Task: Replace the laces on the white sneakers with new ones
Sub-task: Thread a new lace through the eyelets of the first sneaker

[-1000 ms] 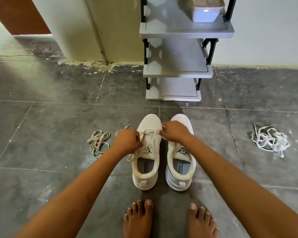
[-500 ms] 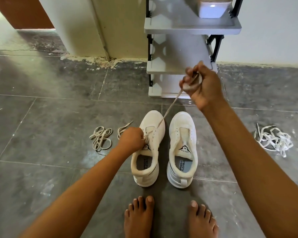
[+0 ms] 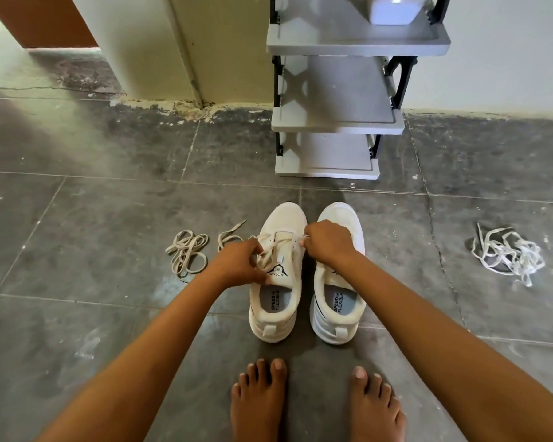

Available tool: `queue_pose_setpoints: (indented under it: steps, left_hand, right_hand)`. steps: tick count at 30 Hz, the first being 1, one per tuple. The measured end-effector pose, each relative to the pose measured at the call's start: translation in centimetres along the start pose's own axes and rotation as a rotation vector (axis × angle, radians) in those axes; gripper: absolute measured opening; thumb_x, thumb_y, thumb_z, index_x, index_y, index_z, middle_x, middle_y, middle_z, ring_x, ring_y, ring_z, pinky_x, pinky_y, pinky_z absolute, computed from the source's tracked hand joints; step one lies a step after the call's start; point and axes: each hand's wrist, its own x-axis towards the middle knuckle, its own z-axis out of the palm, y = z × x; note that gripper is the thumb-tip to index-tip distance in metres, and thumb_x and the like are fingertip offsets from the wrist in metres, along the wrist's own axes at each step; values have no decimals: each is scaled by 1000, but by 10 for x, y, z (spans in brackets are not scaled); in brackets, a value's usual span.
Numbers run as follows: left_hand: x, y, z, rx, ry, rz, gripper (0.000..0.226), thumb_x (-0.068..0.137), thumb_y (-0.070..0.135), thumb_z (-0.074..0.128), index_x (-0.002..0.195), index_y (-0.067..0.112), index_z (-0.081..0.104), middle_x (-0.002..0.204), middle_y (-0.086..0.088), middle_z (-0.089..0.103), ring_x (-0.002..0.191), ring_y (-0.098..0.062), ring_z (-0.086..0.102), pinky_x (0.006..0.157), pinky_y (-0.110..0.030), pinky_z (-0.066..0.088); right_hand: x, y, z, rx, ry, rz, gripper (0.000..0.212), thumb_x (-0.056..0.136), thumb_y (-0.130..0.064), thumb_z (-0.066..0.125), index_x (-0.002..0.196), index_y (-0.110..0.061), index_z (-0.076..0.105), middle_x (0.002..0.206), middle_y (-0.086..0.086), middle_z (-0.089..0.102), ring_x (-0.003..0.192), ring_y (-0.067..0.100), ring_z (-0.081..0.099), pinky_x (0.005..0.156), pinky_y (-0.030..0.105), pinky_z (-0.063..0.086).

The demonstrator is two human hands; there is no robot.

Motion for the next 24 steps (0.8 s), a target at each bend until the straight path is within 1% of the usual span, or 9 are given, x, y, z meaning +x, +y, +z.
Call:
queue_pose_setpoints:
  steps: [5,9,11,13,15,17,19,21,24]
  left_hand:
    - [6,2,1,130,1,70,71,65,23,84,126,18,48,108,-5,60,90,-17,54,78,-29,46]
    - [6,1,6,237,45,36,48,73,20,76,114,9,54,105,-11,64,93,-25,60,76,-34,50]
    - [4,1,10,264,69,9,38,76,21,71,107,7,56,104,-13,64,93,-27,61,75,-34,50]
    - [3,2,12,258,64,-17,33,77,21,68,104,6,55,102,-13,65,91,-28,64,74,-35,52]
    - [3,3,9,239,42,-43,29,78,18,66,101,7,53,99,-13,66,83,-26,67,71,-34,56]
    - [4,7,7,260,-1,-73,29,78,17,65,101,7,51,97,-12,64,78,-24,68,64,-29,55]
    - [5,15,8,262,-41,-89,29,78,18,68,96,10,47,93,-12,60,73,-27,66,59,-28,51]
    - [5,27,10,254,-31,-81,34,76,21,71,99,17,47,93,-12,58,77,-32,63,65,-32,50]
    - [14,28,10,290,162,-42,36,80,25,65,113,13,55,103,-10,64,94,-28,60,75,-34,48]
  right_hand:
    - [6,2,-4,221,79,67,20,93,-20,50,102,-12,67,107,10,64,96,30,60,69,29,40]
    - [9,13,-13,375,96,97,24,92,-11,45,104,-6,65,120,18,48,101,32,54,81,33,45]
    - [12,16,-33,620,224,123,23,88,-1,43,92,-1,66,112,18,56,91,25,54,75,19,44]
    - [13,15,-69,992,406,152,24,89,2,42,76,-10,59,91,8,61,87,19,53,67,10,38]
    - [11,12,-107,1389,527,82,28,95,-5,41,72,-19,48,85,-3,59,89,17,58,77,17,43]
    - [8,8,-125,1638,542,-40,25,98,-12,41,75,-18,47,87,-2,65,86,16,64,78,24,51]
    - [3,-2,-121,1613,463,-90,23,101,-17,39,80,-17,48,83,1,67,79,13,65,76,25,55]
    - [-1,-10,-102,1449,362,-48,21,100,-16,41,82,-13,51,80,2,62,68,6,62,71,21,53]
    - [-2,-8,-79,1169,328,16,17,98,-14,47,89,-5,58,86,3,63,61,4,57,72,24,51]
